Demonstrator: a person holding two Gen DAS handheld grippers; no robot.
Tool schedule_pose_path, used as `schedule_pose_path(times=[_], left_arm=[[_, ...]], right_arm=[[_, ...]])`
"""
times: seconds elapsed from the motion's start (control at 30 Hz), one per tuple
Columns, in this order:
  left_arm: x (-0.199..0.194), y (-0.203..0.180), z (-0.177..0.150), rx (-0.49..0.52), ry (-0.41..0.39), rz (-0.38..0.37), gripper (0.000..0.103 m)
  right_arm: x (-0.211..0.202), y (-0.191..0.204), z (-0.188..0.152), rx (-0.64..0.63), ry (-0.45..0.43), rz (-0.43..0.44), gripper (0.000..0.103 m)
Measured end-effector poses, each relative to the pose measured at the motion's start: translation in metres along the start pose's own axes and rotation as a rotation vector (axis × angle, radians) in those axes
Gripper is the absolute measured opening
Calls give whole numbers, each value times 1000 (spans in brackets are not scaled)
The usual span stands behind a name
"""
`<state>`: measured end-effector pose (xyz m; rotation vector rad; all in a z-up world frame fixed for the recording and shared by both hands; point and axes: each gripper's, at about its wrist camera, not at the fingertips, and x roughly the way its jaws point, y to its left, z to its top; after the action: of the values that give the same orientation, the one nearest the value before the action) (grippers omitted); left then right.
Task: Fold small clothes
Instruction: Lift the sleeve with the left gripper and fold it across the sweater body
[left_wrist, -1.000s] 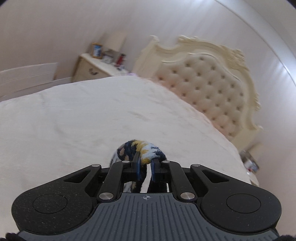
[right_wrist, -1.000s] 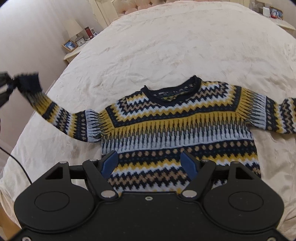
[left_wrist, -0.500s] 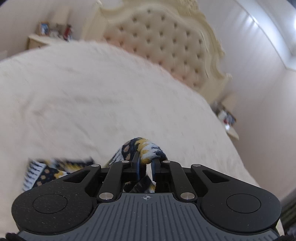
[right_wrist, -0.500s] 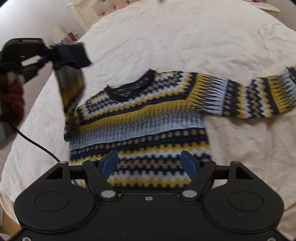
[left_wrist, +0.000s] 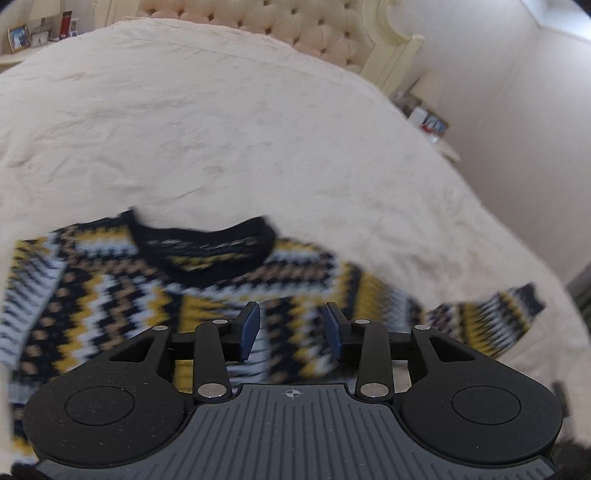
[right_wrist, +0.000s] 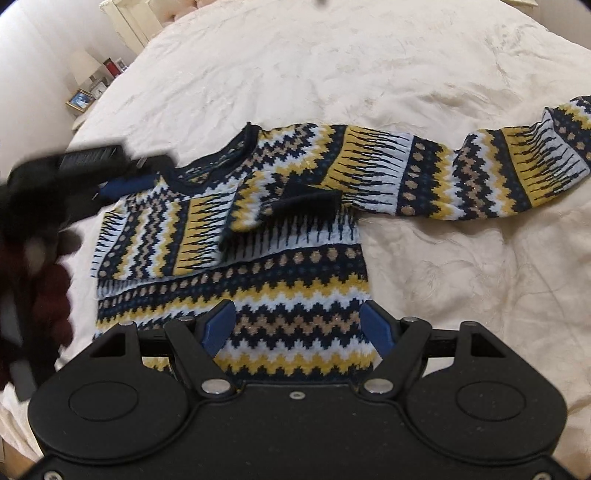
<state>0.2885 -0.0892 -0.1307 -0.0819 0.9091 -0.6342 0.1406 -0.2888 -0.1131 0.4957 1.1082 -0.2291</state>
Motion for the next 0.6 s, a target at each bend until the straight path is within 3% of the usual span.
schedule_pose_path(times=[0.13,0.33,0.5,0.6], left_arm=[[2,28,-5,34,27,154,38],[21,88,-4,-15,73,361,38],[42,127,-18,-20,179,462,37],[45,138,-24,-25,185,437,38]], right_arm=[[17,1,15,-3,7,-14,77],[44,1,44,2,9,-16,74],[67,-6,68,75,21,1,72],[79,-9,78,114,35,11,72]])
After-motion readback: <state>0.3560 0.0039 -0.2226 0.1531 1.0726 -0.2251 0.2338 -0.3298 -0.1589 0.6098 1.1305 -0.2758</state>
